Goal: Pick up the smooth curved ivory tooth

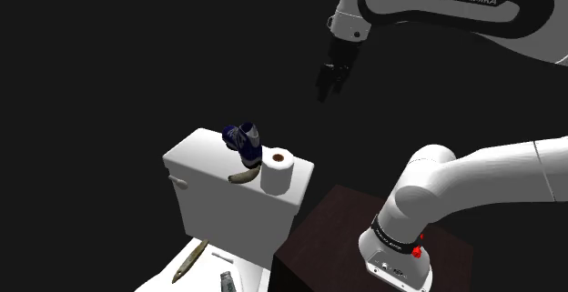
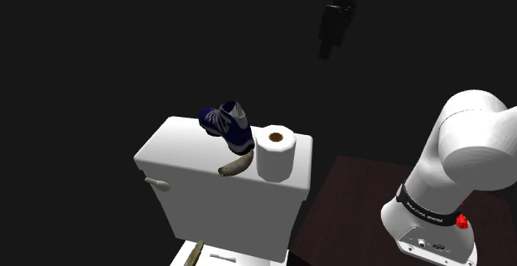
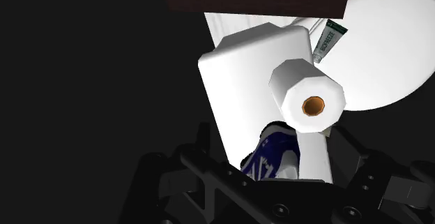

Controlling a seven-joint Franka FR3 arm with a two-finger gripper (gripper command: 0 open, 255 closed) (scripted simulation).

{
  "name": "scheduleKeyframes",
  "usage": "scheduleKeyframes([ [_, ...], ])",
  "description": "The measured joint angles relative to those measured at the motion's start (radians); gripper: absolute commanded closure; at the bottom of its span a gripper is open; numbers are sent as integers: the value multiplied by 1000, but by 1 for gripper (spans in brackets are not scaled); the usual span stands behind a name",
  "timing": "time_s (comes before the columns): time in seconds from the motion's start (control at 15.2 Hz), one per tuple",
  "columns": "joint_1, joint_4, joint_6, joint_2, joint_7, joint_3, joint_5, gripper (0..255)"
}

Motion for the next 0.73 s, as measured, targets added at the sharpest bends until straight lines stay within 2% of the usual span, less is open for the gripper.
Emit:
scheduleKeyframes([
  [0.13,7,-8,17,8,-13,1,-3,0],
  [0.26,29,-21,70,46,-57,4,-10,0],
  [0.73,122,-99,312,195,-233,28,-40,0],
])
